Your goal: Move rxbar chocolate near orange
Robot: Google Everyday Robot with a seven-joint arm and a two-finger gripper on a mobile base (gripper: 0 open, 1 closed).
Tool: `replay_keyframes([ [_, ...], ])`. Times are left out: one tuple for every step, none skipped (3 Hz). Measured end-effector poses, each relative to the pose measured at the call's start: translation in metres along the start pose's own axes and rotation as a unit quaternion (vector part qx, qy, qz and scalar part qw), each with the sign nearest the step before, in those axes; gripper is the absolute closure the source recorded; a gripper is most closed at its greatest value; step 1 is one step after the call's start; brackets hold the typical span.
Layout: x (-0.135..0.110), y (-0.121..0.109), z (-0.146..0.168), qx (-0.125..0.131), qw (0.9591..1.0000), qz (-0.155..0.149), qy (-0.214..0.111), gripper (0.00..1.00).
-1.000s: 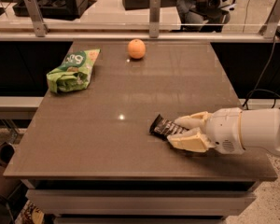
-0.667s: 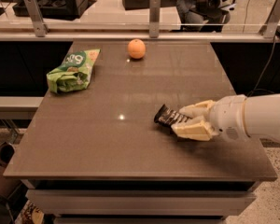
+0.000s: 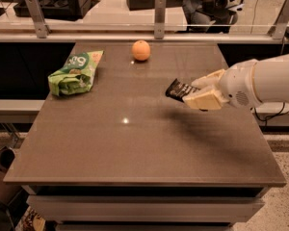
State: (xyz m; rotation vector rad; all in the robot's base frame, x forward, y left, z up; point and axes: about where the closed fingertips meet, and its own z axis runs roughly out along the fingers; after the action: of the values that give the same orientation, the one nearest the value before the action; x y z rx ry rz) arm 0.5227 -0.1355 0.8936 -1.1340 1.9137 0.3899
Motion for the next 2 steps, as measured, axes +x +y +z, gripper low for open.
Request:
replay_keyframes([
  [-0.022,-0.042,0.008,0.032,0.9994,-0.01,0.01,1.0],
  [-0.042,-0.088,0.025,0.074,0.9969,-0.017,0.02,1.0],
])
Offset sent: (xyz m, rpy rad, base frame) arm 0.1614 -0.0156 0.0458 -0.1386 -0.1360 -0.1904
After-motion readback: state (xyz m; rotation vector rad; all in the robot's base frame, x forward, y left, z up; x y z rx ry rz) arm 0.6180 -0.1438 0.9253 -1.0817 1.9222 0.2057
